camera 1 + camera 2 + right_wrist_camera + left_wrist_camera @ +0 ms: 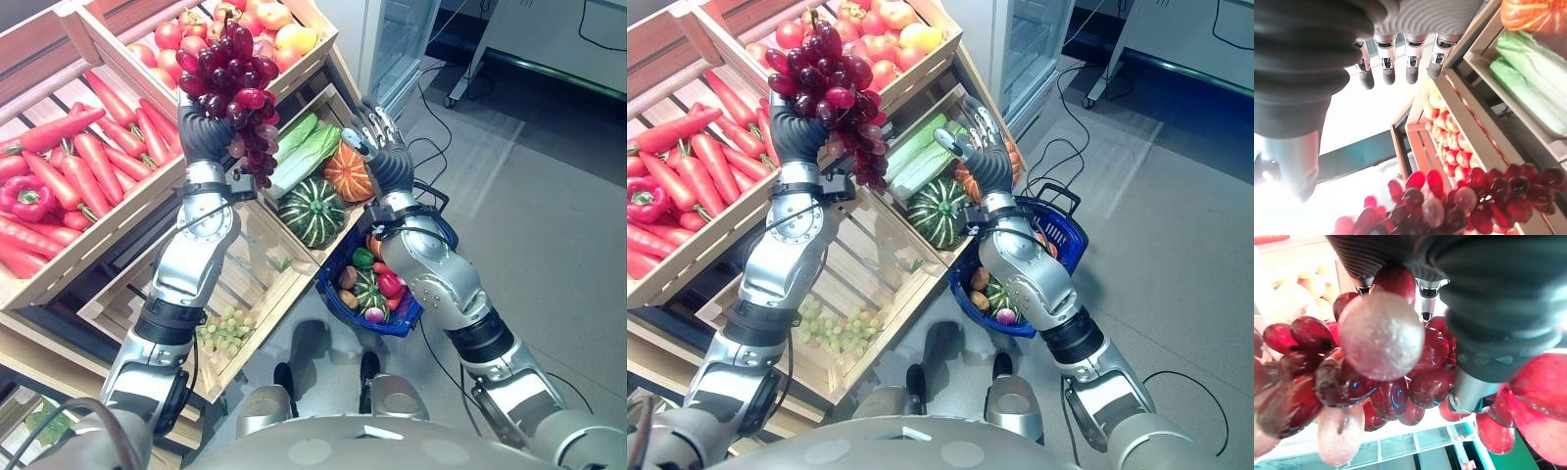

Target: Pick up fruits and vegetables into the basket

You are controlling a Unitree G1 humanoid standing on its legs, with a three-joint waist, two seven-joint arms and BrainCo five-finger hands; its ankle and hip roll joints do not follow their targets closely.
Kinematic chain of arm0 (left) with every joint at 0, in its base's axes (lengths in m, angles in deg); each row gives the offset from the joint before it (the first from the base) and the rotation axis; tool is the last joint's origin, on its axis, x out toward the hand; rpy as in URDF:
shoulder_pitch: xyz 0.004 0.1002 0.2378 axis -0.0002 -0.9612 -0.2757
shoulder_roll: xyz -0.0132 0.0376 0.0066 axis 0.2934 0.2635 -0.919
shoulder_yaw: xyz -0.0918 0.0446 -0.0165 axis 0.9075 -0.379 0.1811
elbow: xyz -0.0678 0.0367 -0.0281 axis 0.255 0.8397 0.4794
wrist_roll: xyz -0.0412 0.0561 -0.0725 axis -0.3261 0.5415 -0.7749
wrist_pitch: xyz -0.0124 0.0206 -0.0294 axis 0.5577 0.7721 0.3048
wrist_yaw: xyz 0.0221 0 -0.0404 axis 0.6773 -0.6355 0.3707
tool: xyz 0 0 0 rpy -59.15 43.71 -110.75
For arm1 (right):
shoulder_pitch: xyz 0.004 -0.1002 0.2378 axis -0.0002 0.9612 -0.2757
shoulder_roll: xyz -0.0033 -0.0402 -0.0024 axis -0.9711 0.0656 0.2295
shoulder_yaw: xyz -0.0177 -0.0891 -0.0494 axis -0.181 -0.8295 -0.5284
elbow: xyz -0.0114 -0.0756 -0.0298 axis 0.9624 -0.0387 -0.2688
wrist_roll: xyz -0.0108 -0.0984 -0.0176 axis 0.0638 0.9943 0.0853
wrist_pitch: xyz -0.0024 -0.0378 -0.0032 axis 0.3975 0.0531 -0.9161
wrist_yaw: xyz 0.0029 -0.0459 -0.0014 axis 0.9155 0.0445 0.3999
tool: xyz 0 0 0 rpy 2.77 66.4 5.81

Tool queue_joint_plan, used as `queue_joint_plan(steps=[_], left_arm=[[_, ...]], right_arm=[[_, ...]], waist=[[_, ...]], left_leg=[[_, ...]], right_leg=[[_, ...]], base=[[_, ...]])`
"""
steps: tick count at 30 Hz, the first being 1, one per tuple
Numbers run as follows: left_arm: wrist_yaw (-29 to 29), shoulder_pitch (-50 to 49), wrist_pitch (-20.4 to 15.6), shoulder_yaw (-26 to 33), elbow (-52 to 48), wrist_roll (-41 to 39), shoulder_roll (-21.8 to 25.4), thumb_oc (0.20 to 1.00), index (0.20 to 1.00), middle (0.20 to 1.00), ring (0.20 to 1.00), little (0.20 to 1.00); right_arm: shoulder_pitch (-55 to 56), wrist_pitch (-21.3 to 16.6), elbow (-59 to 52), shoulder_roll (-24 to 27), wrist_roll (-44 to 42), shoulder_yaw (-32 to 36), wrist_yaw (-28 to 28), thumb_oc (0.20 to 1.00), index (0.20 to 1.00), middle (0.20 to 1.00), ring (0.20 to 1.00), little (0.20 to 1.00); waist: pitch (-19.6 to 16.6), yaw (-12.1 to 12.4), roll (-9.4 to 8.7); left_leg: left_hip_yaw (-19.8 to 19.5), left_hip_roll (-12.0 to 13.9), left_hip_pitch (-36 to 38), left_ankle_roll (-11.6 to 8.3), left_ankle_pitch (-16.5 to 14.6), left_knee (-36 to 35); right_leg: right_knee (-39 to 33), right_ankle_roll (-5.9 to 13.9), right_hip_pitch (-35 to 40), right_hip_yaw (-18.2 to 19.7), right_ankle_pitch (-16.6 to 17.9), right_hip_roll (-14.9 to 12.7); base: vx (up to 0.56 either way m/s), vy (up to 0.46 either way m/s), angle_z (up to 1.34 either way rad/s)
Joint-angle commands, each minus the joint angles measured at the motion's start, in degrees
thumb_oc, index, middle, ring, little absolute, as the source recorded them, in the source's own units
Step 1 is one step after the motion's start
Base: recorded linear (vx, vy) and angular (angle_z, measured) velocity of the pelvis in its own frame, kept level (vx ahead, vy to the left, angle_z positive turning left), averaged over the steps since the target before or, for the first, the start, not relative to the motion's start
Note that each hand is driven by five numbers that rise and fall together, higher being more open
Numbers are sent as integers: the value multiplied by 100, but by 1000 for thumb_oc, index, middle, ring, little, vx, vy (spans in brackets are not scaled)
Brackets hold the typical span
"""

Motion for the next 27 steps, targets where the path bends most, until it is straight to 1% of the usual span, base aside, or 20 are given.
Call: queue_joint_plan(steps=[1, 4, 6, 7, 8, 10, 13, 16, 17, 19, 21, 22, 23, 27], left_arm=[[-121, 582, -631, 179, -700, 373, 312, 200, 200, 200, 200, 200], [-417, 666, -573, 120, -701, 361, 326, 200, 200, 200, 200, 200], [-668, 695, -531, 77, -687, 355, 324, 200, 200, 200, 200, 200], [-708, 700, -524, 72, -684, 347, 323, 200, 200, 200, 200, 200], [-899, 737, -449, -6, -662, 382, 329, 200, 200, 200, 200, 200], [-1012, 746, -437, -41, -629, 361, 337, 200, 200, 200, 200, 200], [-1271, 733, -392, -117, -574, 217, 325, 200, 200, 200, 200, 200], [-1541, 698, -423, -165, -597, 81, 321, 200, 200, 200, 200, 200], [-1593, 692, -443, -172, -600, 50, 313, 200, 200, 200, 200, 200], [-1794, 674, -476, -204, -662, -11, 272, 200, 200, 200, 200, 200], [-1868, 708, -464, -254, -635, -262, 253, 200, 200, 200, 200, 200], [-1907, 710, -503, -266, -632, -315, 253, 200, 200, 200, 200, 200], [-1885, 703, -622, -278, -632, -396, 261, 200, 200, 200, 200, 200], [-1896, 637, -786, -259, -630, -665, 225, 200, 200, 200, 200, 200]], right_arm=[[-223, 388, -272, -309, -164, -39, 341, 1000, 1000, 1000, 1000, 1000], [-295, 637, -82, -329, -298, -236, 628, 1000, 1000, 1000, 1000, 1000], [-337, 703, 58, -357, -324, -339, 839, 1000, 1000, 1000, 1000, 1000], [-348, 695, 85, -362, -345, -352, 870, 1000, 1000, 1000, 1000, 1000], [-398, 668, 209, -391, -483, -460, 1022, 1000, 1000, 1000, 1000, 1000], [-400, 656, 260, -404, -596, -489, 1169, 1000, 1000, 1000, 1000, 1000], [-405, 763, 276, -406, -588, -536, 1410, 1000, 1000, 1000, 1000, 1000], [-410, 782, 284, -404, -456, -577, 1608, 1000, 1000, 1000, 1000, 1000], [-415, 777, 299, -407, -456, -582, 1658, 1000, 1000, 1000, 1000, 1000], [-406, 639, 331, -444, -478, -621, 1771, 1000, 1000, 1000, 1000, 1000], [-429, 595, 342, -454, -545, -673, 1870, 1000, 1000, 1000, 1000, 1000], [-427, 570, 340, -459, -561, -683, 1925, 1000, 1000, 1000, 1000, 1000], [-435, 504, 318, -461, -649, -690, 2030, 1000, 1000, 1000, 1000, 1000], [-378, 329, 236, -480, -800, -646, 2124, 1000, 1000, 1000, 1000, 1000]], waist=[[-47, -22, -141], [-58, 19, -165], [-69, 43, -180], [-71, 47, -183], [-89, 80, -201], [-94, 89, -208], [-113, 99, -223], [-115, 118, -234], [-114, 120, -235], [-120, 134, -239], [-142, 134, -245], [-143, 134, -244], [-140, 137, -245], [-148, 134, -250]], left_leg=[[-4, -346, 75, 253, -416, 277], [-21, -353, 69, 247, -404, 273], [-29, -353, 72, 242, -401, 271], [-31, -353, 75, 242, -400, 268], [-36, -343, 94, 238, -389, 249], [-37, -333, 108, 236, -388, 248], [-40, -324, 125, 233, -388, 239], [-50, -321, 130, 235, -384, 241], [-52, -320, 131, 235, -382, 242], [-58, -310, 136, 229, -386, 245], [-54, -305, 163, 233, -391, 224], [-51, -302, 166, 233, -393, 226], [-47, -299, 163, 234, -392, 232], [-44, -292, 161, 230, -394, 235]], right_leg=[[405, 278, 360, 23, -622, -181], [389, 271, 385, 6, -622, -179], [375, 269, 406, -7, -623, -174], [371, 269, 412, -9, -622, -173], [350, 264, 446, -25, -620, -163], [344, 266, 465, -35, -620, -162], [338, 279, 480, -43, -618, -158], [334, 284, 491, -47, -609, -159], [331, 284, 494, -47, -606, -159], [333, 289, 499, -37, -607, -158], [321, 300, 517, -36, -611, -164], [322, 303, 518, -39, -612, -166], [319, 303, 518, -41, -607, -167], [314, 307, 516, -38, -602, -168]], base=[[0, 0, 0], [0, 0, 0], [0, 0, 0], [34, -39, 3], [34, -35, 4], [31, -28, 4], [0, 0, 0], [10, -8, 4], [11, -6, 7], [7, -4, 3], [16, -4, 0], [0, 0, 0], [0, 0, 0], [0, 0, 0]])
